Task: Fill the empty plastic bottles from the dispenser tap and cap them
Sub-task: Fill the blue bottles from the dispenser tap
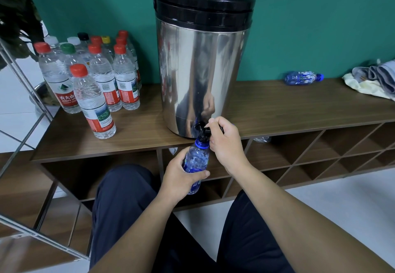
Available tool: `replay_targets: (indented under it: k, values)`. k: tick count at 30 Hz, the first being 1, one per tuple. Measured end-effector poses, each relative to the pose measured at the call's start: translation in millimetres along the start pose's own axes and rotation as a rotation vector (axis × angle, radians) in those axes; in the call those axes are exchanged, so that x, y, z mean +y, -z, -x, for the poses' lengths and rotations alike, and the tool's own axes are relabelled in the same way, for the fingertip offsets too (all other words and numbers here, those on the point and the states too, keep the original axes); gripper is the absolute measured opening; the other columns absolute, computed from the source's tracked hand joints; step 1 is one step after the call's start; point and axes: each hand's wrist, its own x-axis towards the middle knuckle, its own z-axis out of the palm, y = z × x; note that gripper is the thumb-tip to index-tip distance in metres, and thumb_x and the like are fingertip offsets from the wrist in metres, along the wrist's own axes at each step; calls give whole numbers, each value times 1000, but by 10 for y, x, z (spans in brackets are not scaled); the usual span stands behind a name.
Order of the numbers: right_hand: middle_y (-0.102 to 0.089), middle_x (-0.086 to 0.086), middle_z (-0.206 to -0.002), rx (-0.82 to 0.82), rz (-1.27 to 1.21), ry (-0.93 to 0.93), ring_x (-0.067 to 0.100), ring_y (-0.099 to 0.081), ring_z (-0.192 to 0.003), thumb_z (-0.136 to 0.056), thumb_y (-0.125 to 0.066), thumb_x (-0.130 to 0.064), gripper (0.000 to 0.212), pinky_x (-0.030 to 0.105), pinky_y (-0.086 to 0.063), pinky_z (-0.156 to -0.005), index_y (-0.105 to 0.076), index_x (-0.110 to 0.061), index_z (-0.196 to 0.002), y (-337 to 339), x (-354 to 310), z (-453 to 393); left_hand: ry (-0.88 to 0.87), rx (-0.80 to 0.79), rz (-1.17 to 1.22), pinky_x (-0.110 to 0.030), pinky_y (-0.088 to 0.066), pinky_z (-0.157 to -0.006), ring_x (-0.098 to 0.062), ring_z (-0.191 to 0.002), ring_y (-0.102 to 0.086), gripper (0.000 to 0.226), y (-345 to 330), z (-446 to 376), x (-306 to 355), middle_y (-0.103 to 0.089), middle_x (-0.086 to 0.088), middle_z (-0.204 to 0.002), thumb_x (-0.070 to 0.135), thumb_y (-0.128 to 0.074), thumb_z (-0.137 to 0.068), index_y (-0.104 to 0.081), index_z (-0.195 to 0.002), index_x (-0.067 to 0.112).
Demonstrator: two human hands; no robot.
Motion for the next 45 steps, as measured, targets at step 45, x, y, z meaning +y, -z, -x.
replay_targets:
  k: [45]
  values:
    - [-41,-12,-57,-4,-43,-1,9,-37,-51,-115,-55,-34,31,28,-34,-56,-63,-16,-91,-15,30,-9,1,-3,3,-28,-59,-101,0,-114,-75,76,-3,6,14,-79,22,-123,11,-103,-77,-65,-136,43]
